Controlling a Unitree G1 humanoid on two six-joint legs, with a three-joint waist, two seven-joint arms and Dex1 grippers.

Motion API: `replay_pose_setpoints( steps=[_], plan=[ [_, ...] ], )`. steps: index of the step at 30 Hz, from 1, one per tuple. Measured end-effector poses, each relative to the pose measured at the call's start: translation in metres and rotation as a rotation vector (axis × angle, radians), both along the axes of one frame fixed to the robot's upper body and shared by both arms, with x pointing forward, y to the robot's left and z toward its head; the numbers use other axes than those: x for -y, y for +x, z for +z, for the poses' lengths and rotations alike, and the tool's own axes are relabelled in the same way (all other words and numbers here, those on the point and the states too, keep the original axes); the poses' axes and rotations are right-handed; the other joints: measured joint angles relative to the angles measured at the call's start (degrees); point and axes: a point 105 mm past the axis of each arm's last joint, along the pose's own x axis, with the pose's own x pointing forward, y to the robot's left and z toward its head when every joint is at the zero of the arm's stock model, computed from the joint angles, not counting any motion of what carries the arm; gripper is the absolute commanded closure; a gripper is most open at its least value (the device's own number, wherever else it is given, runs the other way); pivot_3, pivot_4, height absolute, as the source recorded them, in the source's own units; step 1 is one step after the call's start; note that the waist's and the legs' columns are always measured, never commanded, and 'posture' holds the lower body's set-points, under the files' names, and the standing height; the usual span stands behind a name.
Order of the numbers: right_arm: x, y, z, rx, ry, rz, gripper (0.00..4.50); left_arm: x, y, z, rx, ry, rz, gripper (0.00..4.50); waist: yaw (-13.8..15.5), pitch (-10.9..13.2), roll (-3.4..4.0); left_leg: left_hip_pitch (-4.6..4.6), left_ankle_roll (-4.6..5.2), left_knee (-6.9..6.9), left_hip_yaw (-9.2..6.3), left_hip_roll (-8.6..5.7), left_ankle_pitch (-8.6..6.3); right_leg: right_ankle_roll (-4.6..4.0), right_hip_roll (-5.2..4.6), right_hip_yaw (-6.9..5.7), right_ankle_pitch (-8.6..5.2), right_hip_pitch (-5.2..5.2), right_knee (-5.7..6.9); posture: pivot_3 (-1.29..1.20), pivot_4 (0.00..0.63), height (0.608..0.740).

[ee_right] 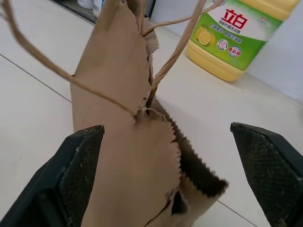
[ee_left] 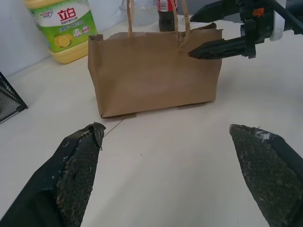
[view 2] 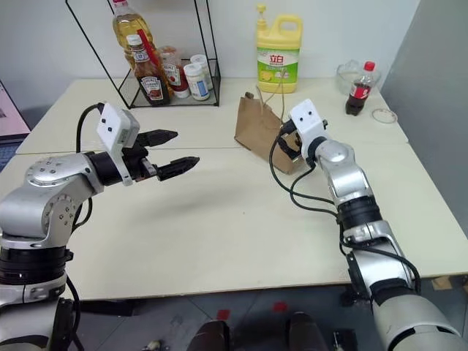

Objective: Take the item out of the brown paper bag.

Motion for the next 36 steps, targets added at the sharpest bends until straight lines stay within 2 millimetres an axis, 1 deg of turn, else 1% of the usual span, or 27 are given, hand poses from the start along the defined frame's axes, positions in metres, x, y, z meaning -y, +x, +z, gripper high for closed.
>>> replay_pose_setpoints(
  steps=[9, 14, 15, 17, 21, 23, 29, 36],
  plan=[
    [-0.017, 0.013, 0.014, 0.008, -0.104, 0.076, 0.02, -0.001, 0.001, -0.001, 0.002, -0.003, 0.010, 0.00, -0.23, 0.16, 0.02, -0.02, 0.00, -0.01, 0.00, 0.00, 0.00, 0.00, 0.00, 0.00, 0.00, -0.03, 0.03, 0.00, 0.150, 0.740],
    [-0.025, 0.019, 0.015, -0.023, -0.103, 0.079, 0.02, 0.001, 0.001, -0.001, 0.006, -0.009, 0.011, 0.00, -0.30, 0.17, 0.03, -0.02, -0.01, -0.01, 0.00, 0.00, 0.00, 0.00, 0.00, 0.00, 0.00, -0.03, 0.05, 0.00, 0.150, 0.740],
    [-0.026, 0.020, 0.017, -0.021, -0.100, 0.081, 0.02, 0.001, 0.002, 0.000, 0.008, -0.012, 0.017, 0.00, -0.30, 0.18, 0.02, -0.02, -0.01, -0.01, 0.00, 0.00, 0.00, -0.01, 0.00, 0.00, 0.00, -0.03, 0.05, 0.00, 0.150, 0.740],
    [-0.024, 0.024, 0.019, -0.056, -0.047, 0.049, 0.02, 0.001, 0.002, 0.000, 0.011, -0.013, 0.021, 0.00, -0.35, 0.21, 0.02, -0.03, -0.01, -0.01, 0.01, 0.00, 0.01, -0.01, -0.01, 0.01, 0.01, -0.06, 0.08, 0.00, 0.150, 0.740],
    [-0.027, 0.025, 0.044, -0.065, 0.061, 0.044, 0.02, 0.001, 0.002, 0.001, 0.022, -0.013, 0.021, 0.00, -0.38, 0.24, 0.02, -0.03, -0.01, -0.02, 0.01, 0.01, 0.01, -0.01, -0.01, 0.01, 0.01, -0.09, 0.11, 0.00, 0.150, 0.740],
    [-0.029, 0.025, 0.050, -0.079, 0.085, 0.058, 0.02, 0.000, 0.003, 0.002, 0.033, -0.015, 0.031, 0.00, -0.37, 0.24, 0.02, -0.04, -0.02, -0.02, 0.02, 0.01, 0.01, -0.01, -0.01, 0.01, 0.01, -0.09, 0.10, 0.00, 0.150, 0.740],
    [-0.028, 0.023, 0.039, -0.163, 0.107, 0.074, 0.02, -0.005, 0.003, -0.002, 0.029, -0.020, 0.061, 0.00, -0.38, 0.24, 0.02, -0.04, -0.01, -0.02, 0.02, 0.01, 0.01, -0.01, -0.01, 0.01, 0.01, -0.09, 0.12, 0.00, 0.150, 0.740],
    [-0.030, 0.024, 0.038, -0.173, 0.135, 0.060, 0.02, -0.004, 0.002, 0.000, 0.051, -0.017, 0.063, 0.00, -0.39, 0.24, 0.02, -0.05, -0.02, -0.01, 0.02, 0.01, 0.01, -0.01, -0.01, 0.01, 0.01, -0.09, 0.12, 0.00, 0.150, 0.740]
  ],
)
